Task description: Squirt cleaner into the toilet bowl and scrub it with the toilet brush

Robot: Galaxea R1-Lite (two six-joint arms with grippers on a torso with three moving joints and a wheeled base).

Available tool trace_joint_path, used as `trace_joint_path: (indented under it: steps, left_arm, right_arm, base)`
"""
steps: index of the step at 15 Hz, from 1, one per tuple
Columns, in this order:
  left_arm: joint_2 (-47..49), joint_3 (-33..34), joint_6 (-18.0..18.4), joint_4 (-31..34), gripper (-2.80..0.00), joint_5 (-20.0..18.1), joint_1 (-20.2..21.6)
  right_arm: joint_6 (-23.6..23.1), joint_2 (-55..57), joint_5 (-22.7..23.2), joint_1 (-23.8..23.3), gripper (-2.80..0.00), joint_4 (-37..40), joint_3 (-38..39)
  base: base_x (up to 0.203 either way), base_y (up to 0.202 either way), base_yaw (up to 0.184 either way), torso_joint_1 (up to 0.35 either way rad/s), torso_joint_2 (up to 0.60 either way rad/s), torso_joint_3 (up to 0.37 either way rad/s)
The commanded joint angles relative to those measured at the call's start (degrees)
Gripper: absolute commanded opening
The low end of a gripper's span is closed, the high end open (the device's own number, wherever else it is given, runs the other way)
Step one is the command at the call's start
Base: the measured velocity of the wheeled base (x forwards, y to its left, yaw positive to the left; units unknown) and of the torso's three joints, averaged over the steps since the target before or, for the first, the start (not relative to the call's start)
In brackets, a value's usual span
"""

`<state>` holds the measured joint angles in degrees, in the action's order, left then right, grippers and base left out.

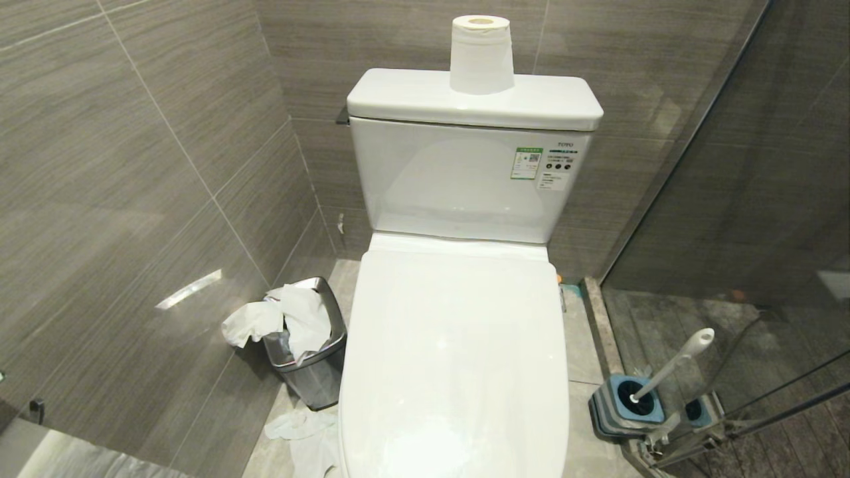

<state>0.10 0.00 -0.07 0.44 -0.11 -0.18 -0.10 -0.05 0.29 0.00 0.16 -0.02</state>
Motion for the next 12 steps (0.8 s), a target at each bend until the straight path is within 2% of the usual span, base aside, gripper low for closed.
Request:
trace_joint_path:
  steps: [1,12]
  left_arm:
    - [-0.01,0.18,-0.01,0.00,-2.80,0.02,0.01]
    - [-0.01,0.18,-0.01,0.00,-2.80,0.02,0.01]
  right_arm:
    - [0.45,0.05,-0.20,0.00,-2.80,0.02,-0.06]
    - [0.54,0.05,-0.20,0.00,-2.80,-0.07,-0.06]
  base:
    - [0.000,0.000,0.000,0.000,0.00,0.000]
    - [0.000,0.000,0.000,0.000,0.00,0.000]
